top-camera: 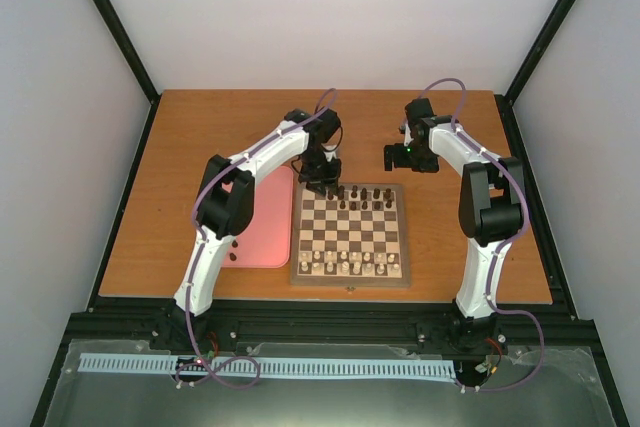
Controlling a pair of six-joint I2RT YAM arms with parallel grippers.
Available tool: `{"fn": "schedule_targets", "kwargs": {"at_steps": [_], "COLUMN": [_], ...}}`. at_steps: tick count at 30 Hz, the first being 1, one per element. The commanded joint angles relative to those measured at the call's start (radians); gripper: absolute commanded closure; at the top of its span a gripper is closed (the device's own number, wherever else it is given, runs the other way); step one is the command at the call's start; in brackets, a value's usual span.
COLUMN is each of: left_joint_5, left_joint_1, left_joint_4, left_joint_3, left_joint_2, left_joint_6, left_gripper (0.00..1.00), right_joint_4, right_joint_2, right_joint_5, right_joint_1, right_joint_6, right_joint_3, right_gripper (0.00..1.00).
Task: Set up the chess pieces on the board
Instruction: Place the chess piece on the chessboard.
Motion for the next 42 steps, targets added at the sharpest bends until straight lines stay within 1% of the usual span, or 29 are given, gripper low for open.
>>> {"fn": "schedule_targets", "kwargs": {"at_steps": [1, 6, 11, 16, 20, 23, 25, 26, 27, 28, 31, 35, 40, 42], "left_joint_5": [0.006, -0.002, -0.047, -0.136, -0.225, -0.333, -0.403, -0.435, -0.455, -0.463, -0.456, -0.436, -0.438, -0.409], "left_joint_1": [-0.011, -0.011, -0.011, -0.007, 0.006, 0.012, 0.028, 0.046, 0.070, 0.101, 0.215, 0.347, 0.411, 0.448], "left_joint_4": [0.004, 0.001, -0.017, -0.040, -0.025, -0.030, -0.047, -0.053, -0.052, -0.047, -0.006, 0.030, 0.096, 0.132], "left_joint_3": [0.045, 0.061, 0.066, 0.050, 0.039, 0.045, 0.014, -0.017, -0.069, -0.134, -0.395, -0.653, -0.865, -0.927], "left_joint_2": [-0.019, -0.030, -0.062, -0.093, -0.150, -0.213, -0.265, -0.312, -0.351, -0.399, -0.564, -0.751, -0.861, -0.882], "left_joint_6": [0.006, 0.003, 0.008, 0.016, 0.011, 0.006, -0.001, -0.007, -0.013, -0.021, -0.050, -0.099, -0.138, -0.145], "left_gripper": [0.63, 0.62, 0.61, 0.60, 0.60, 0.56, 0.50, 0.45, 0.42, 0.41, 0.41, 0.40, 0.39, 0.39], "right_joint_4": [0.000, 0.002, 0.002, 0.003, 0.003, 0.003, 0.003, 0.003, 0.003, 0.005, 0.007, 0.009, 0.007, 0.006], "right_joint_2": [0.011, 0.012, 0.009, 0.006, 0.004, 0.003, 0.002, 0.001, 0.000, 0.000, -0.001, 0.005, 0.011, 0.010], "right_joint_5": [-0.006, -0.011, -0.014, -0.016, -0.018, -0.018, -0.021, -0.023, -0.024, -0.026, -0.033, -0.037, -0.042, -0.043], "right_joint_1": [-0.004, -0.004, -0.003, -0.004, -0.003, -0.004, -0.003, -0.003, -0.003, -0.003, -0.002, 0.000, 0.004, 0.007], "right_joint_6": [-0.010, -0.009, -0.009, -0.007, -0.007, -0.007, -0.006, -0.006, -0.006, -0.005, -0.003, 0.000, 0.000, -0.001], "right_joint_3": [0.013, 0.012, 0.013, 0.011, 0.009, 0.009, 0.007, 0.008, 0.007, 0.006, 0.005, 0.004, 0.007, 0.009], "right_gripper": [0.00, 0.00, 0.00, 0.00, 0.00, 0.00, 0.00, 0.00, 0.00, 0.00, 0.00, 0.00, 0.00, 0.00]}}
